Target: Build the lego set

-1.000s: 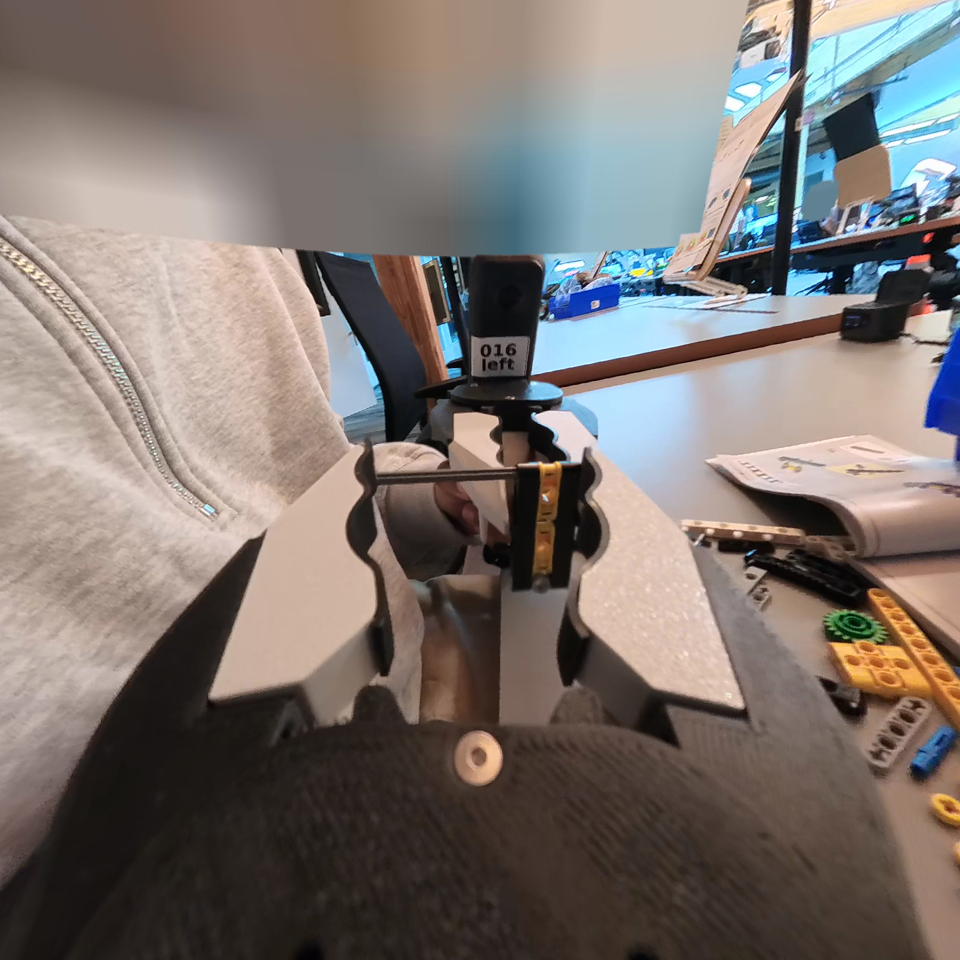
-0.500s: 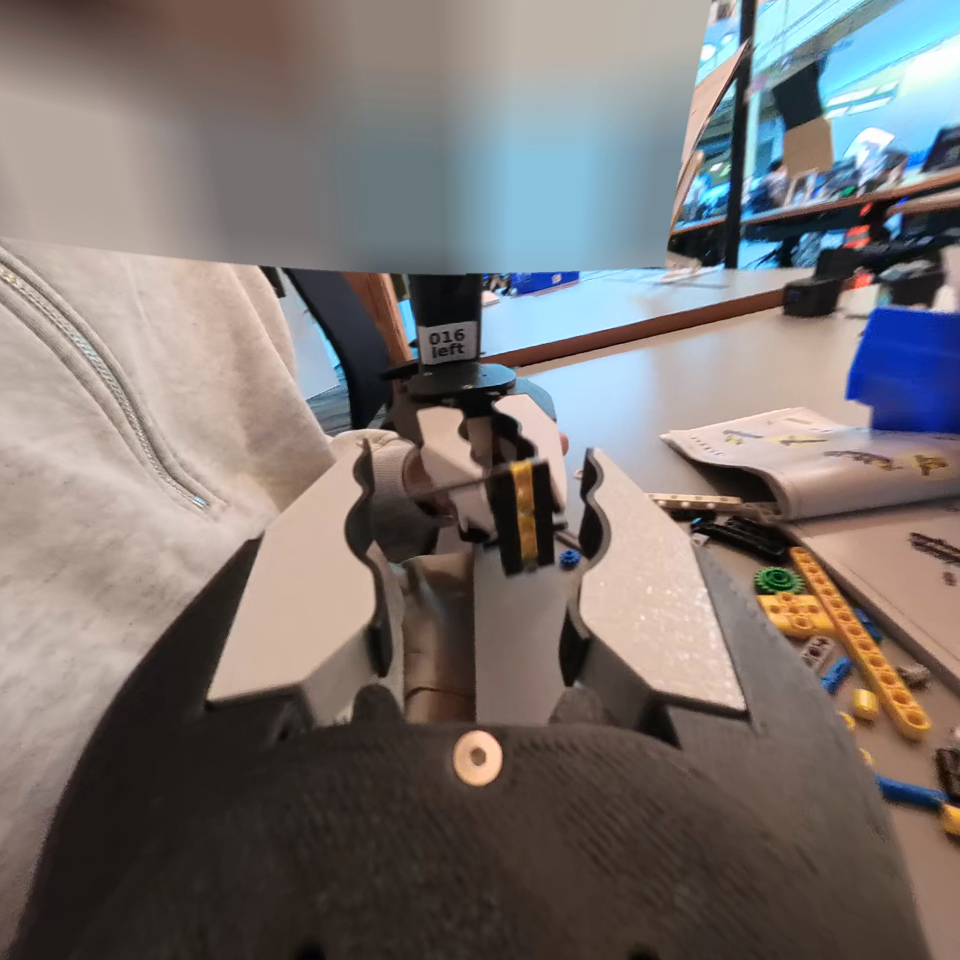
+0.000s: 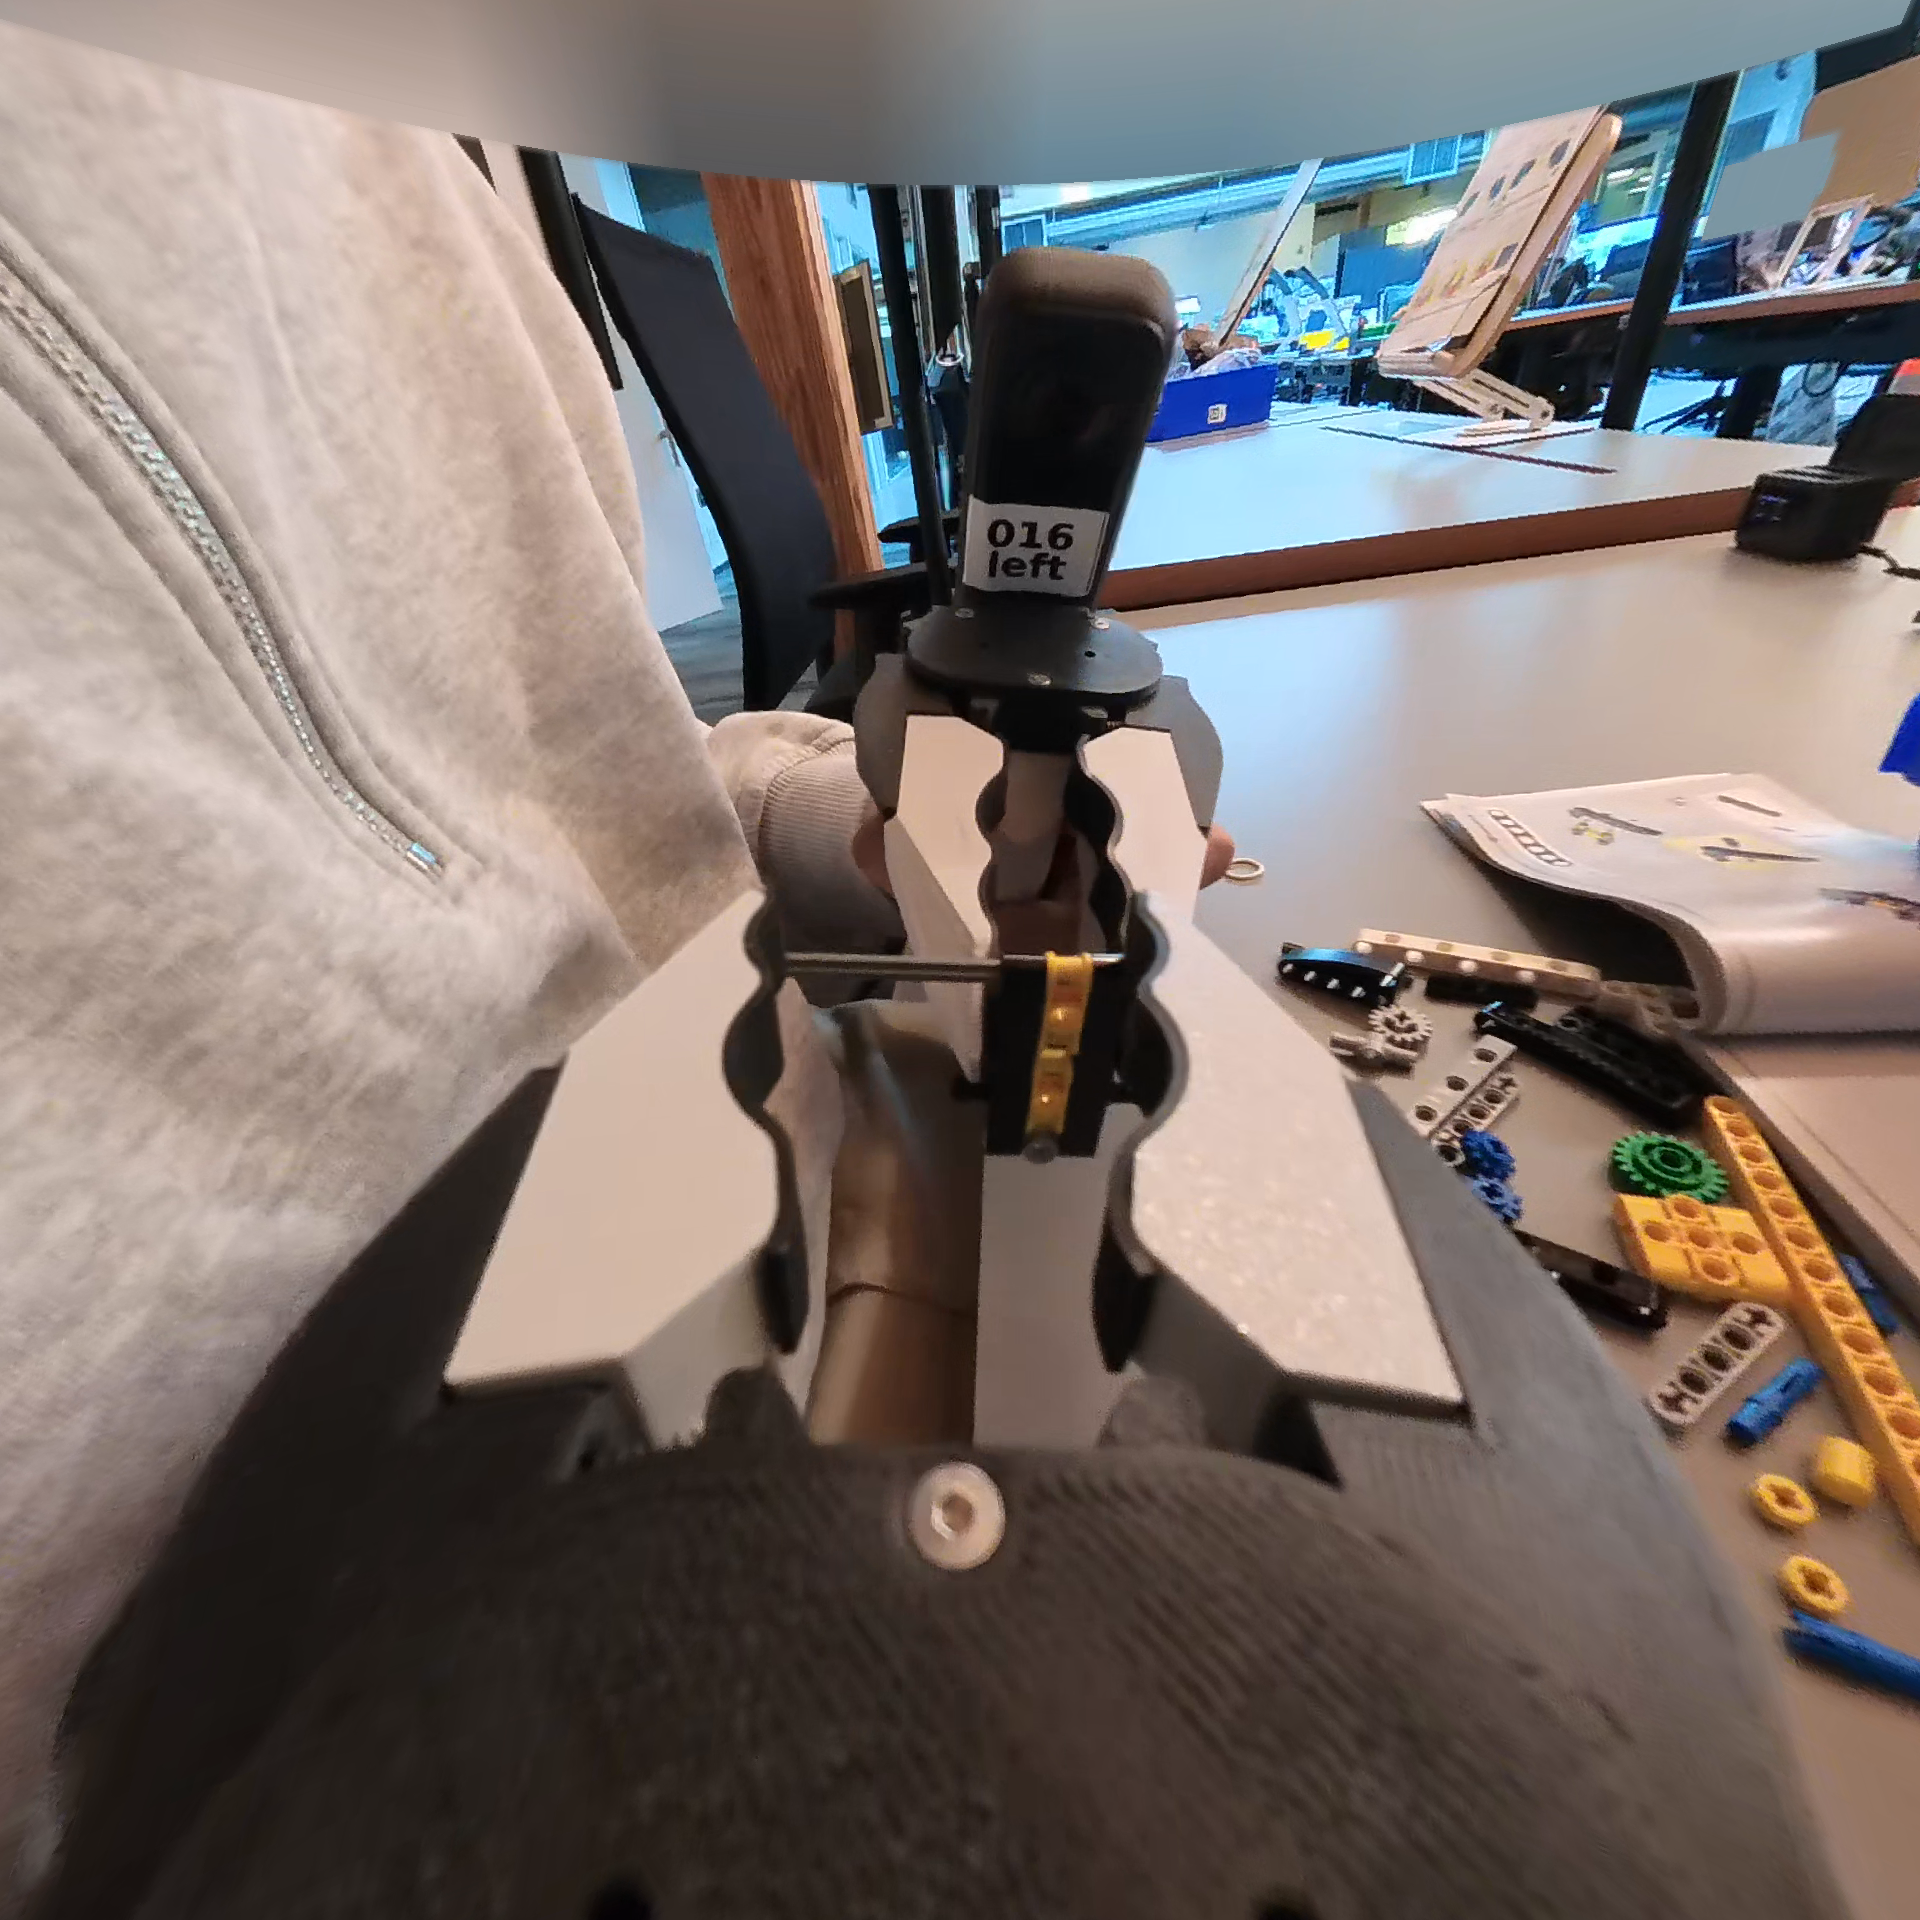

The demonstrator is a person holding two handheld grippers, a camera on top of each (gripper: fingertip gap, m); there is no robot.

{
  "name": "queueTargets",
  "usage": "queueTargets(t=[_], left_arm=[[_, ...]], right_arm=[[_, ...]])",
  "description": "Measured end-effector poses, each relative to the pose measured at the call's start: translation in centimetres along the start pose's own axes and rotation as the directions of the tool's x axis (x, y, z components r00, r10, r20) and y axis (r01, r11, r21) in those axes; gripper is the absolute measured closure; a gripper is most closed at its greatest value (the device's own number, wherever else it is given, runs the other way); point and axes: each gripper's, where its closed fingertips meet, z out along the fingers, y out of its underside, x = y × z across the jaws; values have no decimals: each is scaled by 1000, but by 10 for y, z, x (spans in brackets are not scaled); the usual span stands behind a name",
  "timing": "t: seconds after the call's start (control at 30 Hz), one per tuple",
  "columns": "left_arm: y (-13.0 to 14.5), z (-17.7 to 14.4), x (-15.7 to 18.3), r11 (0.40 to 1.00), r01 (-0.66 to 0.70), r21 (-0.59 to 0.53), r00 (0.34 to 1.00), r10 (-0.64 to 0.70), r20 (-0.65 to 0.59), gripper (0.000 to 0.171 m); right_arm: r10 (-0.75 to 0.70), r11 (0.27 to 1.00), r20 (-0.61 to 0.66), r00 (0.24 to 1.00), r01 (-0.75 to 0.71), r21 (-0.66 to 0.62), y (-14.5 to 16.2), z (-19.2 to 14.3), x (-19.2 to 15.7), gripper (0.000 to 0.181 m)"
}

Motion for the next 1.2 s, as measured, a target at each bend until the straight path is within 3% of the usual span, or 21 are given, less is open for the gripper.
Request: queueTargets(t=[0.17, 0.37, 0.6, 1.2], left_arm=[[-2, -3, -3, 999, 33, 19, 999, -33, -4, 150], [0, -2, -2, 999, 33, 4, 999, -33, -7, 150], [2, -1, -2, 999, 48, -8, 999, -48, -11, 150], [4, -1, -9, 998, 61, -28, 998, -60, 34, 150]], right_arm=[[17, 1000, 9, 1000, -18, 12, -3, 0, -2, 93], [52, 999, 50, 997, -51, -14, 3, 4, -8, 84], [55, 998, 33, 998, -54, -32, 6, 2, -5, 98], [38, 998, -11, 999, -39, -48, 8, 2, 2, 99]])
